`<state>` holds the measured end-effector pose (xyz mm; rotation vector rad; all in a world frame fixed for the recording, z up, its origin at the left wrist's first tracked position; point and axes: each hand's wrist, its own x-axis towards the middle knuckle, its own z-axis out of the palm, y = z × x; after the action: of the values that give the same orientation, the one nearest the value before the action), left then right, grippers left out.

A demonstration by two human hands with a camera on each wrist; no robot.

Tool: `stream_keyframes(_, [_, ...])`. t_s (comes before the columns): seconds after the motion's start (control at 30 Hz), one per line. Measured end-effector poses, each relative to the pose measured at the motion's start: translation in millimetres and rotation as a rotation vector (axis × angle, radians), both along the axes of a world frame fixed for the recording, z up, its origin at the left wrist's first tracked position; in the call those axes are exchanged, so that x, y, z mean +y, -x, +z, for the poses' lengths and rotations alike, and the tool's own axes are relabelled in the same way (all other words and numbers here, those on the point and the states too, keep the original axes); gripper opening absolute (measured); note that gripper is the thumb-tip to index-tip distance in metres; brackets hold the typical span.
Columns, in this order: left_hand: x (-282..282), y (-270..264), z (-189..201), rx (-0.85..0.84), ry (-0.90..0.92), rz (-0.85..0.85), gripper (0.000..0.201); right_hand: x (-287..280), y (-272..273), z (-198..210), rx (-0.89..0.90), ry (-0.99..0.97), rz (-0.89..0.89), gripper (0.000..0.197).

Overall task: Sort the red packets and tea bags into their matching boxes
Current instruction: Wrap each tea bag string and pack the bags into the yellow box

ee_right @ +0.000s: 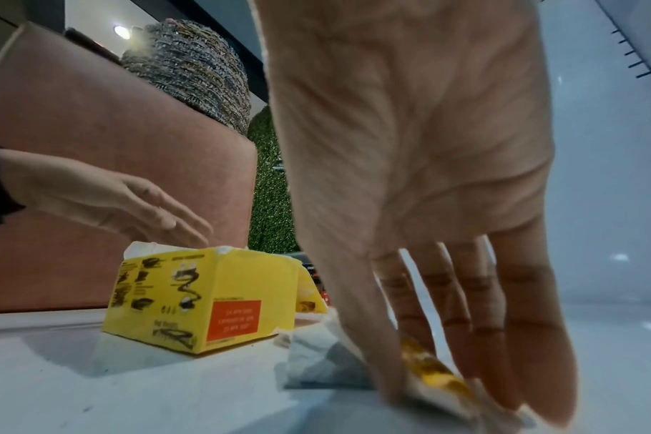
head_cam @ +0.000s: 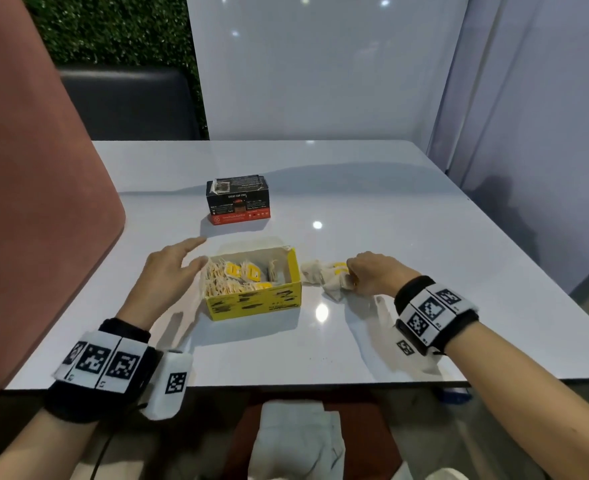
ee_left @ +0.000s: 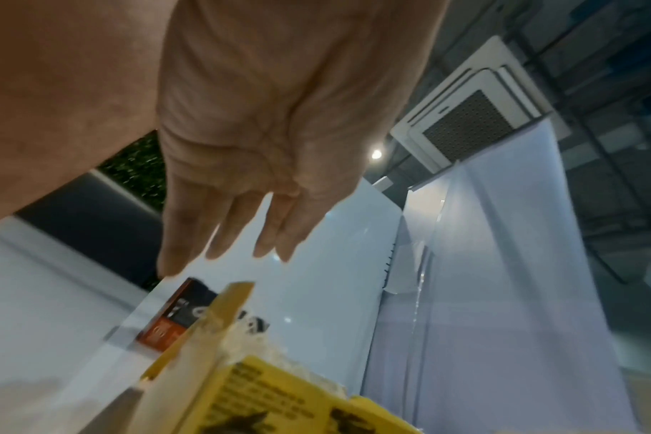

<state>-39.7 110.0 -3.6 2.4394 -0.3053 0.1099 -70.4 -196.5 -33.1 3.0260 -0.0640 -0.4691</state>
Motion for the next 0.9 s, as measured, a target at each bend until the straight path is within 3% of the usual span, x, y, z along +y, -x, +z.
stream_keyframes(0.07, [-11,18,12,-0.136,0.133,-0.038,0.034,-2,3,1,-0.038,-0.032,-0.035,0.025])
stream_keyframes(0.13, [-28,38,21,-0.069,0.339,-0.123,0.028,-4,8,5,-0.102,-0.071,-0.069,0.020])
stream_keyframes(0.23, [-62,63,18,0.435,0.690,-0.339,0.036,1,22,18,-0.251,-0.079,-0.050,0.026])
stream_keyframes(0.33, [-92,74,7,0.963,0.934,-0.373,0.051,21,44,39,-0.403,-0.073,0.126,0.023])
stream_keyframes(0.43, [-105,75,3,1.198,1.243,-0.322,0.056,42,68,48,-0.533,-0.171,0.367,0.039])
stream_keyframes(0.53, [-105,72,-1,1.148,1.354,-0.307,0.035,44,79,44,-0.574,-0.247,0.515,0.027])
stream_keyframes(0.63, [-96,70,-14,1.083,1.254,-0.333,0.025,31,80,46,-0.380,-0.638,0.434,0.021])
stream_keyframes(0.7, [-88,70,-22,1.039,1.134,-0.348,0.024,18,70,48,-0.407,-0.757,0.376,0.019])
stream_keyframes(0.8, [-77,72,-31,0.700,0.737,-0.404,0.019,-8,43,40,-0.395,-0.680,0.192,0.014])
stream_keyframes(0.9, [-70,72,-34,0.253,0.425,-0.445,0.018,-31,14,26,-0.303,-0.344,0.096,0.016])
